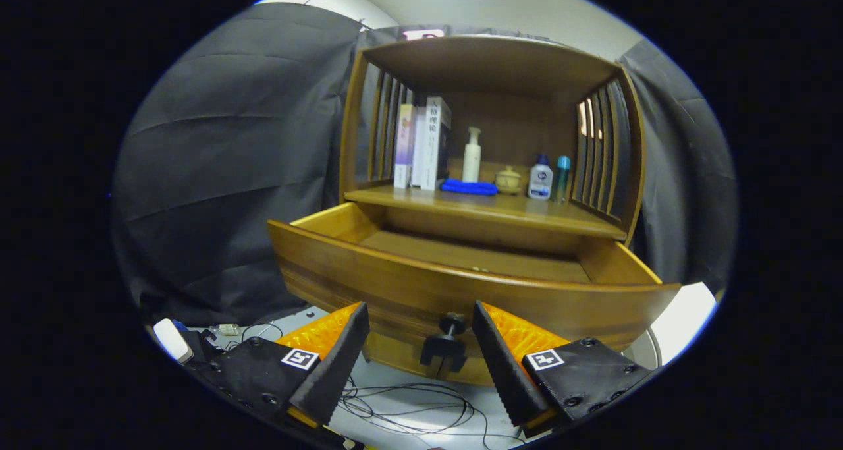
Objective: Pull open the drawer, take out the items inside it, and place them on the countertop above the cabinet.
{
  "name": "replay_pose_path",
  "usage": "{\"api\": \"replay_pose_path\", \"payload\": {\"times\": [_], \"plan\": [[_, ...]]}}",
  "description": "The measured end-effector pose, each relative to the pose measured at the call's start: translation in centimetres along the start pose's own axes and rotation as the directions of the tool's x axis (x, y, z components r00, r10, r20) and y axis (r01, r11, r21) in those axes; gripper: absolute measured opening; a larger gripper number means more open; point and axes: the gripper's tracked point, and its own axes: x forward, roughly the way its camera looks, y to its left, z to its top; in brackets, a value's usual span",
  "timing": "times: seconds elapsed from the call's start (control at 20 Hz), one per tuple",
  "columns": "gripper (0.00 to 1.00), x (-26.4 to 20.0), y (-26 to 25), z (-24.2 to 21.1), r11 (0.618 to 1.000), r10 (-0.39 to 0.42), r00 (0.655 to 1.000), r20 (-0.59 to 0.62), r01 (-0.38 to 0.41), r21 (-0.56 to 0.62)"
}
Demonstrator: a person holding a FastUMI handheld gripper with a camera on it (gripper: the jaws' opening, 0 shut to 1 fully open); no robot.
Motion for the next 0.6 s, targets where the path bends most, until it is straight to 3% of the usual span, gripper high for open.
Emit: {"api": "replay_pose_path", "payload": {"times": [0.25,0.6], "plan": [[0.98,0.0,-0.8,4.8,1.000,0.000,0.997,0.074,-0.002,0.023],[0.98,3.6,-4.7,8.9,0.992,-0.026,1.000,0.001,0.025,0.126]]}}
